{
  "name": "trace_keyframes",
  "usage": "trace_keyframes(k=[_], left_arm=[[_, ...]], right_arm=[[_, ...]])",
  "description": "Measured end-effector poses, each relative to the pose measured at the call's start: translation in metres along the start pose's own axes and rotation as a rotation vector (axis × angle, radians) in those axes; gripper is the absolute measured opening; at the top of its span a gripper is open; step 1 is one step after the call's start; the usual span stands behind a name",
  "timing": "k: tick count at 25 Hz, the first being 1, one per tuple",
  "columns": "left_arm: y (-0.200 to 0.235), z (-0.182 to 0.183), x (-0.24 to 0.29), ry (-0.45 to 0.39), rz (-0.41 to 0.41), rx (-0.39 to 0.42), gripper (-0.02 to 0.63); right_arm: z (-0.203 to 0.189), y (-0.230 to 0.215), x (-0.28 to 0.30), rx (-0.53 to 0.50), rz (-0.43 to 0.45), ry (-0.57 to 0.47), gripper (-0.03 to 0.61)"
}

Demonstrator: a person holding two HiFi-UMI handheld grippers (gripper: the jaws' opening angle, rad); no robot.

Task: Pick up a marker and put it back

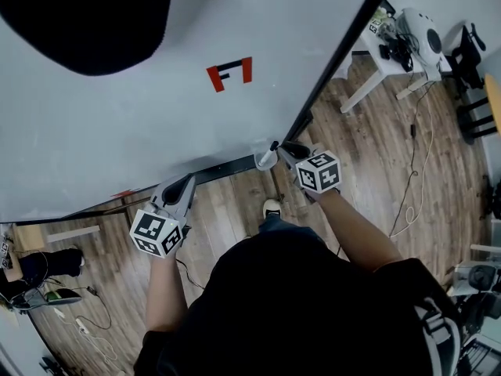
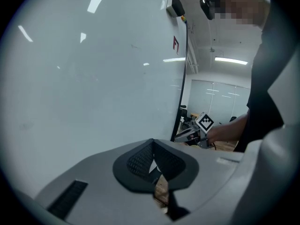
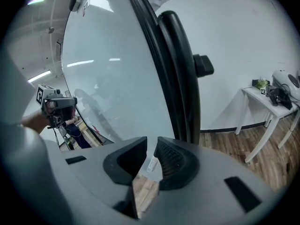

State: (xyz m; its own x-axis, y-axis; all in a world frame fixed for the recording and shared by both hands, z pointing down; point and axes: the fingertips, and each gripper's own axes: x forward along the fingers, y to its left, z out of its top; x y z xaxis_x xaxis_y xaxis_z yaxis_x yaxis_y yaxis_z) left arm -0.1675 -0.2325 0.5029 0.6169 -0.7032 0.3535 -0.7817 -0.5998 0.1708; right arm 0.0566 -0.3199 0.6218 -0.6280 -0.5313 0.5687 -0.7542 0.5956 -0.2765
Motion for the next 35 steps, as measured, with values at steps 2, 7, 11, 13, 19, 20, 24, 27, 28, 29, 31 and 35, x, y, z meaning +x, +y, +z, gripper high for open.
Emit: trace_keyframes(k=[2,7,11,13,19,20,24,27,28,29,31,35], left_arm=[[0.003,-0.002,0.001,0.005,0.000,-0.006,0.011],[0.008,-0.006,0.002,0.013,0.000,-0.022,0.011],[0.013,-0.008,0.001,0.016,0.005,-0.029,0.011],[0.015,-0.010,0.002,0.016,0.006,-0.033,0.011],[0.015,-0.011,0.002,0.015,0.002,-0.040,0.011],[0.015,-0.012,0.003,0.016,0.001,-0.042,0.011],[0.015,-0.014,0.004,0.018,0.000,-0.048,0.011],[0.015,-0.014,0.003,0.021,-0.001,-0.050,0.011],[0.015,-0.015,0.002,0.022,-0.001,-0.051,0.011],[0.016,-0.016,0.002,0.023,0.000,-0.052,0.011],[0.016,-0.018,0.001,0.023,0.002,-0.056,0.011],[0.015,-0.019,-0.003,0.023,0.005,-0.061,0.011]], right_arm=[[-0.004,-0.002,0.007,0.001,-0.001,0.016,0.066],[-0.017,-0.010,0.020,0.005,-0.020,0.066,0.074],[-0.024,-0.013,0.029,0.023,-0.024,0.092,0.083],[-0.027,-0.014,0.033,0.033,-0.020,0.100,0.086],[-0.031,-0.014,0.040,0.063,-0.007,0.108,0.087],[-0.032,-0.014,0.041,0.065,-0.006,0.109,0.087],[-0.033,-0.014,0.046,0.074,-0.004,0.111,0.087],[-0.033,-0.014,0.047,0.078,0.000,0.112,0.087],[-0.033,-0.014,0.047,0.077,0.000,0.112,0.087],[-0.033,-0.014,0.048,0.076,0.000,0.113,0.086],[-0.033,-0.014,0.049,0.074,-0.003,0.110,0.080],[-0.033,-0.014,0.048,0.072,-0.007,0.105,0.074]])
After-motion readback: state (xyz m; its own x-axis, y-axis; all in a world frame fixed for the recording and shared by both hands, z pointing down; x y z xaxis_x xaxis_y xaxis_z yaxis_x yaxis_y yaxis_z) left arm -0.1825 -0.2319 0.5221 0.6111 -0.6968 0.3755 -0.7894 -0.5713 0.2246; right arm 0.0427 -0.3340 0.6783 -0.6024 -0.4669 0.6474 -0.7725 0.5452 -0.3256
